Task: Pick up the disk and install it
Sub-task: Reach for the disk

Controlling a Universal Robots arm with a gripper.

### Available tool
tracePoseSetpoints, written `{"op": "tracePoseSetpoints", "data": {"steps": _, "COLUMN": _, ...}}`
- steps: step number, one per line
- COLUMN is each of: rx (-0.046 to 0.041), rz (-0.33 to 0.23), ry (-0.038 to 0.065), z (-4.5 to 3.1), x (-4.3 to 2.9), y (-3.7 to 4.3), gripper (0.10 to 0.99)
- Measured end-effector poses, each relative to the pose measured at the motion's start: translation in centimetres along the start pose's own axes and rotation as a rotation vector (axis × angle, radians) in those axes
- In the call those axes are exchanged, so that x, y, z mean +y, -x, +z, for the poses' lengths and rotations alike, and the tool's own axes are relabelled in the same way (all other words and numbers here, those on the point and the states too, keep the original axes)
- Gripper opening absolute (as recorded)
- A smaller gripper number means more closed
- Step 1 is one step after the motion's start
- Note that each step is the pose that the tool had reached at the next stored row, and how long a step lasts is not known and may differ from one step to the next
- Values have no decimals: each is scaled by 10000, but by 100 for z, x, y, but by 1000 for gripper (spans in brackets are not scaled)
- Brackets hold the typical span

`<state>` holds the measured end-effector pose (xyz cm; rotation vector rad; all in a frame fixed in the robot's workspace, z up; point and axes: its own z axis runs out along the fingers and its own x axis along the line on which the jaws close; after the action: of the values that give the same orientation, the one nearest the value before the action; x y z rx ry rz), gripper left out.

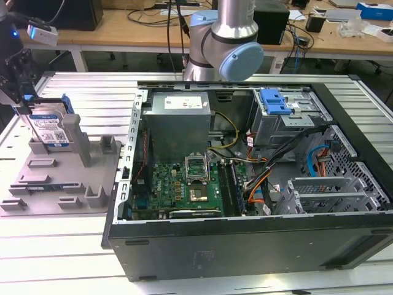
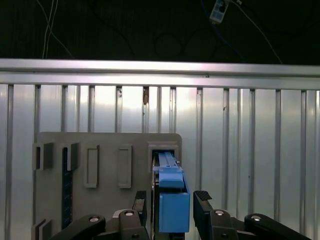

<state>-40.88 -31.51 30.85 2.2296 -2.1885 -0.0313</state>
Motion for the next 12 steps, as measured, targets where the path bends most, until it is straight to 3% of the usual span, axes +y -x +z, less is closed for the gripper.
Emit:
{"op": "tracePoseSetpoints", "data": {"steps": 6, "rx": 0, "rz": 6, "ry": 1, "z": 27, "x": -1, "y": -1, "gripper": 498}}
{"op": "tracePoseSetpoints", "data": {"steps": 7, "rx": 0, "rz": 7, "ry": 1, "z": 33, "x": -1, "y": -1, "gripper": 486}}
{"op": "tracePoseSetpoints", "data": {"steps": 8, "rx": 0, "rz": 7, "ry": 0, "z": 36, "x": -1, "y": -1, "gripper": 412}}
{"op": "tracePoseSetpoints", "data": {"steps": 12, "rx": 0, "rz": 11, "ry": 2, "z": 54, "x": -1, "y": -3, "gripper": 412}}
